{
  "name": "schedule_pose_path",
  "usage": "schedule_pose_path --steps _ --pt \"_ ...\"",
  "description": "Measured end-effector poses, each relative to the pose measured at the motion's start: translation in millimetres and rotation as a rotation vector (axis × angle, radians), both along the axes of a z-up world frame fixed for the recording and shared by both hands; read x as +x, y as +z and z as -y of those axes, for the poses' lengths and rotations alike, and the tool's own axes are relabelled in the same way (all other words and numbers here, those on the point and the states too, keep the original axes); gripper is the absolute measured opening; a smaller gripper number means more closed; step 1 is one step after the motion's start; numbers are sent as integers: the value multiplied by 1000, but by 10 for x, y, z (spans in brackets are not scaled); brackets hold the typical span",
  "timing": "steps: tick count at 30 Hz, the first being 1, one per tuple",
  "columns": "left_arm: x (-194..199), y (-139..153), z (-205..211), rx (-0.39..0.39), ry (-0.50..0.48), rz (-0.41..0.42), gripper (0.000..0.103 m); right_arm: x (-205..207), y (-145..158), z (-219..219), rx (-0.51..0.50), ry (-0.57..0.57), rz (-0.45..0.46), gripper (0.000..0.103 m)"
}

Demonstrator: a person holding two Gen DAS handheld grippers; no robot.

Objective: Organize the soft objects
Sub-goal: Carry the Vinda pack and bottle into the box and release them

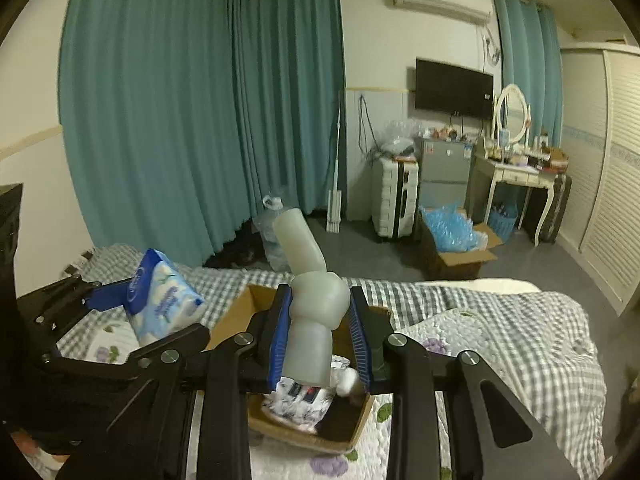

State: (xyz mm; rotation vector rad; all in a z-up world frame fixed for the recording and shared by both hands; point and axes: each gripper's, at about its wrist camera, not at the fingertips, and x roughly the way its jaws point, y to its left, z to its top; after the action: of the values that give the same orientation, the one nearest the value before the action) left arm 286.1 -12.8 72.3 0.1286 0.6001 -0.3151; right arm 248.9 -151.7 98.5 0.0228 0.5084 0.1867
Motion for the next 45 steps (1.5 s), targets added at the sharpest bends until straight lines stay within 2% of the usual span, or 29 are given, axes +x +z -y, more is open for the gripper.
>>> schedule_pose_path --steps 2,7,9,13,14,15,17,22,28,29,34,39,42,45 --pt "222 -180 93 38 20 -35 73 253 -205 52 4 -1 -31 28" --pt "627 -619 192 64 18 -93 73 776 -745 215 45 2 -124 28" --pt "748 -808 216 81 16 -112 73 892 -907 265 61 14 -150 28" --pt "848 -969 246 104 31 -121 75 1035 -1102 321 84 19 -163 31" --pt "842 -984 246 111 33 -114 76 1046 -1126 335 93 17 -163 37" --pt "837 -992 262 123 38 -107 76 1041 -1132 351 102 8 -155 57" --pt "798 -1007 317 151 30 -97 76 1034 -1106 382 107 -17 -124 81" --pt "688 -951 350 188 31 -110 76 887 -919 415 119 -51 -98 81" --pt "460 -588 421 148 17 -108 76 381 -464 501 93 -59 -51 84" --pt "406 -511 447 142 10 -106 76 327 -411 506 88 -53 -53 87" --pt "97 -240 557 107 -21 -54 77 124 -201 533 104 5 -87 88" --pt "-1 -223 566 64 -47 -47 77 202 -293 577 212 82 -172 88" --pt "60 -290 561 46 -61 -58 77 331 -443 595 282 113 -229 88" --pt "166 -411 584 34 -64 -61 77 520 -652 584 303 115 -280 88"
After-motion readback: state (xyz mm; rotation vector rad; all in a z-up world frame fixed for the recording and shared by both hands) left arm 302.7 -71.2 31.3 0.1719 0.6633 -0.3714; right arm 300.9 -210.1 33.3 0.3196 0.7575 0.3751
